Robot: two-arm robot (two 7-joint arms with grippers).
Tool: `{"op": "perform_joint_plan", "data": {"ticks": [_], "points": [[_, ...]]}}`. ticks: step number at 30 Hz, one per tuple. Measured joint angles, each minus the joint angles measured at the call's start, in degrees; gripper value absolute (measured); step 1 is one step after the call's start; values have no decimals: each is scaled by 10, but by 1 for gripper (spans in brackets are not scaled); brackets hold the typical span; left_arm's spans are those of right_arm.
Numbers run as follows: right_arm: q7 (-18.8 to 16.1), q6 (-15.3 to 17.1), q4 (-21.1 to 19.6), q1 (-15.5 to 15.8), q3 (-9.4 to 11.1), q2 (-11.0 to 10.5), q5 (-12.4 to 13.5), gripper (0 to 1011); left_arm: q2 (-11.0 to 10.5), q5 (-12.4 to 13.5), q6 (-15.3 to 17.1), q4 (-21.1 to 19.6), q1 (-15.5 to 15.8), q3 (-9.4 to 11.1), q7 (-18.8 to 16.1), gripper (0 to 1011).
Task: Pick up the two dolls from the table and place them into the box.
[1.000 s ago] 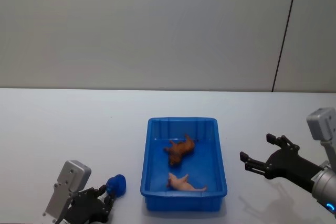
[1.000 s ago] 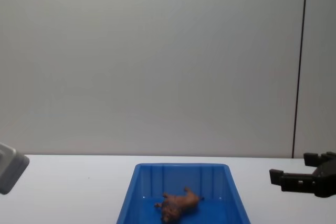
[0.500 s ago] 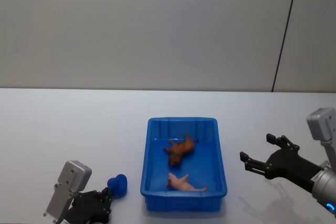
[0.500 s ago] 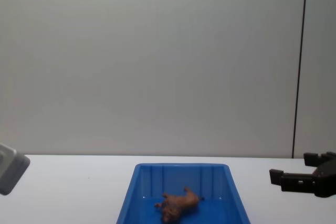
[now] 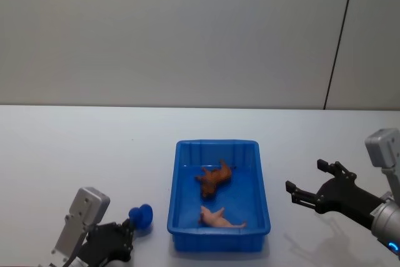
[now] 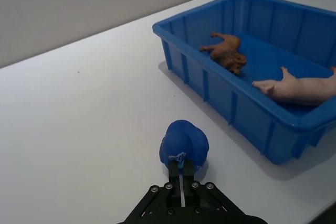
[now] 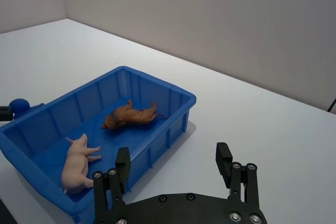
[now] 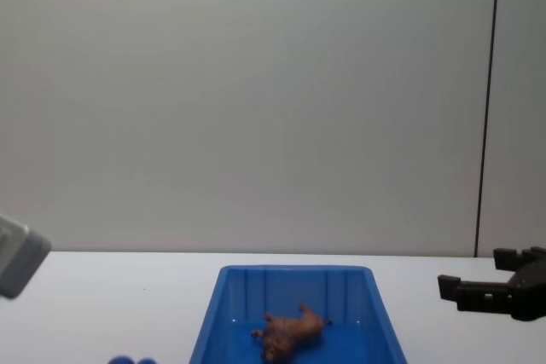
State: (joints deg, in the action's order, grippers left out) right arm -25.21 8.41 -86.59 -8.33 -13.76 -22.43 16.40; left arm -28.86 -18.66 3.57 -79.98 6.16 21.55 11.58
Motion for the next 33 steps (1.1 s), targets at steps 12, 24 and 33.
{"op": "perform_joint_plan", "data": {"ticks": [12, 24, 33], "points": [[0, 0, 0, 0, 0, 0, 0, 1001, 4, 24, -9, -34, 23, -10, 2, 22], [0, 0, 0, 0, 0, 0, 0, 1001, 30, 49, -21, -40, 61, -6, 31, 22], [0, 0, 0, 0, 0, 0, 0, 1001, 63, 59, -35, -19, 89, 9, 61, 126]]}}
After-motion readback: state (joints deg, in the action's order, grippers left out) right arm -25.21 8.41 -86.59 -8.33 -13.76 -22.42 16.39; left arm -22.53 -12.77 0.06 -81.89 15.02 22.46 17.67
